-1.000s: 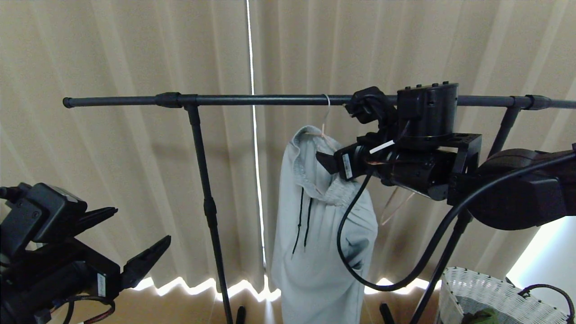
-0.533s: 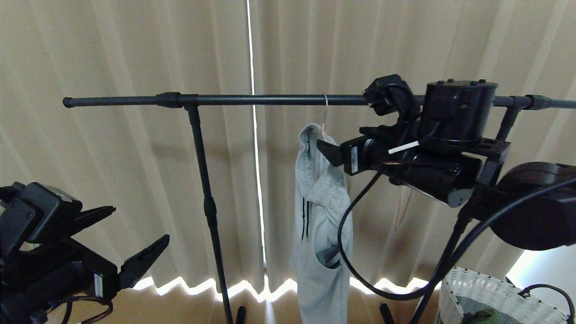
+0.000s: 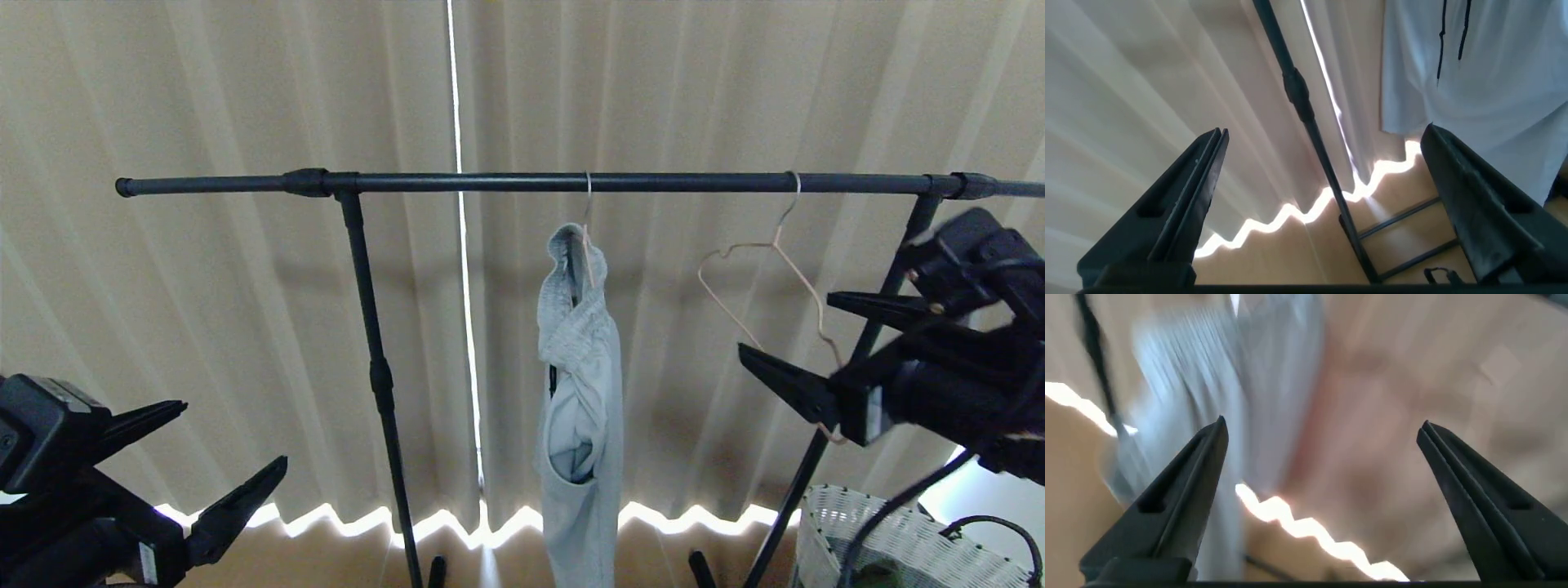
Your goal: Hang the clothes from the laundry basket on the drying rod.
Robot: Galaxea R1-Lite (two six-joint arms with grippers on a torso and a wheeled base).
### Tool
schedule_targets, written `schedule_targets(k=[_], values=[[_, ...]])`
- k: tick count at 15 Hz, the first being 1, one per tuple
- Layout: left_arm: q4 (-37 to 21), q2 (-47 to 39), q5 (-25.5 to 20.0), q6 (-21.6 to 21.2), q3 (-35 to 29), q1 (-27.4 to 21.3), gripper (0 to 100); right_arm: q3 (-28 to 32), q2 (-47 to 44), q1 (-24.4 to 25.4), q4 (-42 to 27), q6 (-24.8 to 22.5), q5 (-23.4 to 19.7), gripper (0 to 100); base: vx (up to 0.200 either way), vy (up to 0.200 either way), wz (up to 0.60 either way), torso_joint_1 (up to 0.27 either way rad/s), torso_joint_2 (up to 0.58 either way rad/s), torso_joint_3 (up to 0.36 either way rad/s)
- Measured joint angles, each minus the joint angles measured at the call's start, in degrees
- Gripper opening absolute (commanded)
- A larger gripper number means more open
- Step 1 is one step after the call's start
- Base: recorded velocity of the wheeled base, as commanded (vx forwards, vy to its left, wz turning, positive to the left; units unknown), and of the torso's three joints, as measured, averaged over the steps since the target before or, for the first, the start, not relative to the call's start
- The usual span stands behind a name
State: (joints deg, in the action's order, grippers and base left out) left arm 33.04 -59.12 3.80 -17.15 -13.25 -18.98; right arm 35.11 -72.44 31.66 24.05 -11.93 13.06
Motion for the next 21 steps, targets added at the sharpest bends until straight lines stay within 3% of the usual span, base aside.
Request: schedule_targets(k=[2,6,13,16,21], values=[[-0.1,0.3,0.0,0.0,-0.1,0.1,100,-6.1,5.3,-0.9,1.3,-2.5,0.0,100,0.0,0.0,0.0,0.0,0.0,0.0],[-0.1,-0.1,0.3,-0.1,-0.3,1.6,100,-13.4,10.2,-3.2,4.2,-2.7,-0.1,100,0.0,0.0,0.0,0.0,0.0,0.0],[0.0,-1.9,0.2,-0.9,-0.2,5.5,100,-17.5,11.8,-11.2,4.5,-2.2,-0.3,100,0.0,0.0,0.0,0.0,0.0,0.0],[0.1,-2.1,0.3,-3.5,0.6,5.6,100,-20.7,12.1,-12.0,4.5,1.8,-0.5,100,0.0,0.0,0.0,0.0,0.0,0.0],[0.2,-2.8,0.2,-4.2,1.8,5.6,100,-21.3,11.8,-12.2,4.1,2.1,-0.6,100,-0.2,0.0,0.0,0.007,0.0,0.0]])
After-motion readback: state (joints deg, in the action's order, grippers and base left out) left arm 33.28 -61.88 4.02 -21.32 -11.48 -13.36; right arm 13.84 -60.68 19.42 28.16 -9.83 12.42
